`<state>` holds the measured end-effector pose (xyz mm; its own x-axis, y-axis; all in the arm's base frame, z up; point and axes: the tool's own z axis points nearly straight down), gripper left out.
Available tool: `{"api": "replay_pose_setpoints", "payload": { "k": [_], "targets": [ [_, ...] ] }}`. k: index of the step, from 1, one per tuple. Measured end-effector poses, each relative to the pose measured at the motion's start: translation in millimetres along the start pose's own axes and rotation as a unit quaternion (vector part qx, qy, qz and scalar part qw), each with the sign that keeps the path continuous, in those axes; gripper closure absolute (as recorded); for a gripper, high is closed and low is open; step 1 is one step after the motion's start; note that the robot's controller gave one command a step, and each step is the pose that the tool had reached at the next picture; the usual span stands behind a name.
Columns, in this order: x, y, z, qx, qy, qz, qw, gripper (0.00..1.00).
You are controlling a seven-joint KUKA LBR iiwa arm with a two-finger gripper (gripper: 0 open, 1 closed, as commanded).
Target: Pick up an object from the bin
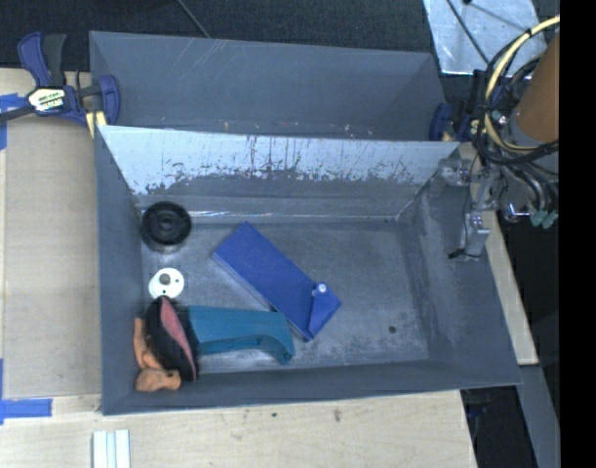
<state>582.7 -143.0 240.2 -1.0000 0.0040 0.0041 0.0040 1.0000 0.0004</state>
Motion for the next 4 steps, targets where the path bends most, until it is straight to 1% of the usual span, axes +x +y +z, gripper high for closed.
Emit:
{"api": "replay_pose_setpoints", "payload": {
  "k": [1, 2, 3, 4],
  "targets": [
    [-0.6, 0.9, -4.8, 0.001, -0.0034, -0.002, 1.0000, 0.00],
    [2.3, 4.9, -1.3, 0.002, -0.0071, -0.003, 1.0000, 0.00],
    [-14.2, 30.0, 20.1, -0.001, -0.0036, -0.022, 0.9998, 0.00],
    [0.8, 79.6, 29.9, 0.001, -0.0040, -0.022, 0.9998, 0.00]
  ]
}}
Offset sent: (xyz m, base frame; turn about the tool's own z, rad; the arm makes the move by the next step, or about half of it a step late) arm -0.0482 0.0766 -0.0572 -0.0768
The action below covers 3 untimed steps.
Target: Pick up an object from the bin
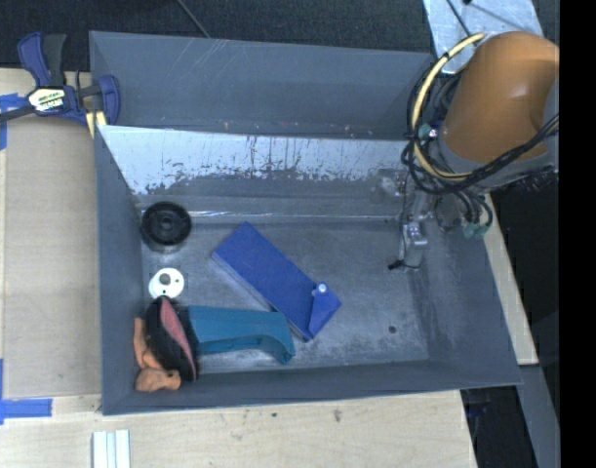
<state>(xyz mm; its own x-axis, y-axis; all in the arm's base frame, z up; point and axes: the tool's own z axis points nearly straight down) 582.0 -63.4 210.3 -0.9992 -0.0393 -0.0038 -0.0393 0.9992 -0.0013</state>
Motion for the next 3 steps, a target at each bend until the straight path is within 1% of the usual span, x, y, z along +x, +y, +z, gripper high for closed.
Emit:
{"api": "replay_pose_setpoints", "payload": {
  "k": [1, 2, 3],
  "targets": [
    [-3.6, 23.9, 10.9, -0.002, 0.0012, -0.008, 1.0000, 0.00],
    [9.4, 41.7, 35.9, 0.000, -0.0001, -0.087, 0.9962, 0.00],
    [43.8, 58.2, 55.2, -0.001, -0.0002, -0.173, 0.9850, 0.00]
  ]
}}
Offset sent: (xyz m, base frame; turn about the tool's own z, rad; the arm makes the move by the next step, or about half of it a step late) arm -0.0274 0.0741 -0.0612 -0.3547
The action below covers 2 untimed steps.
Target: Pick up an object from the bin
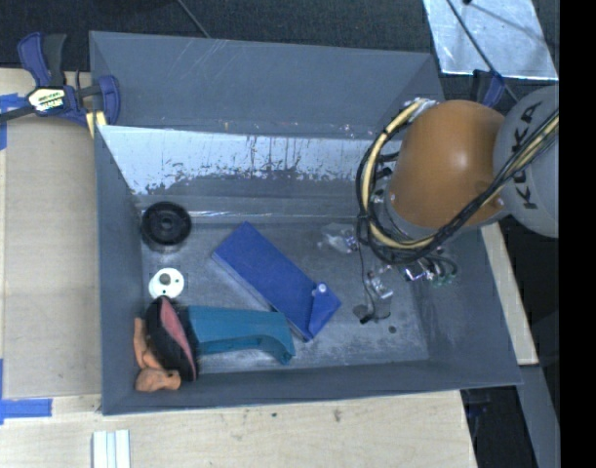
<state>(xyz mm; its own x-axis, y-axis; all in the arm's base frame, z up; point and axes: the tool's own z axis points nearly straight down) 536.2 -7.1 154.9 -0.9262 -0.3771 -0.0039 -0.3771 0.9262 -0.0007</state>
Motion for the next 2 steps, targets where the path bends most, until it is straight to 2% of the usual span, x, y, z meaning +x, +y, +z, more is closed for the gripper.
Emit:
{"api": "replay_pose_setpoints", "payload": {
  "k": [1, 2],
  "targets": [
    [1.9, 2.9, 25.0, 0.000, 0.0011, 0.062, 0.9981, 0.00],
    [17.4, 19.7, 55.3, 0.000, 0.0002, -0.047, 0.9989, 0.00]
  ]
}}
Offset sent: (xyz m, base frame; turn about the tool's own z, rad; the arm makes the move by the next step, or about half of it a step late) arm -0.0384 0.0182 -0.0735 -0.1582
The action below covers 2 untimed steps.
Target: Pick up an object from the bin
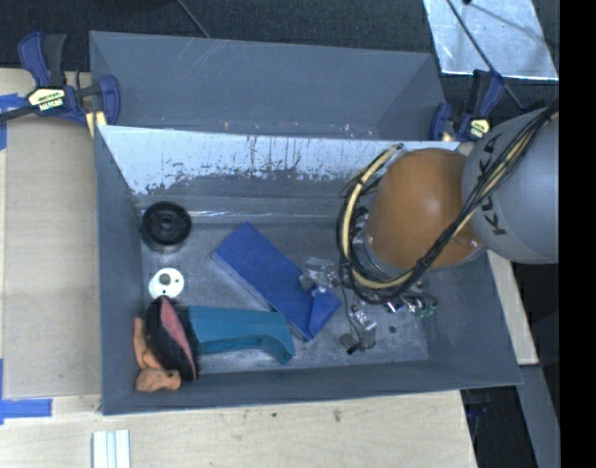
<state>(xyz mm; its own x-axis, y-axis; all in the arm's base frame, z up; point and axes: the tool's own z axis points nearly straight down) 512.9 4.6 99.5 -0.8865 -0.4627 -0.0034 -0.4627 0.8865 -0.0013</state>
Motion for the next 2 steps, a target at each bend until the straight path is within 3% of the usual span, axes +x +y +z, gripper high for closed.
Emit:
{"api": "replay_pose_setpoints", "payload": {
  "k": [1, 2],
  "targets": [
    [0.9, 2.5, 26.9, 0.001, -0.0031, -0.154, 0.9880, 1.00],
    [0.9, 2.5, 26.9, 0.001, -0.0031, -0.155, 0.9880, 1.00]
  ]
}}
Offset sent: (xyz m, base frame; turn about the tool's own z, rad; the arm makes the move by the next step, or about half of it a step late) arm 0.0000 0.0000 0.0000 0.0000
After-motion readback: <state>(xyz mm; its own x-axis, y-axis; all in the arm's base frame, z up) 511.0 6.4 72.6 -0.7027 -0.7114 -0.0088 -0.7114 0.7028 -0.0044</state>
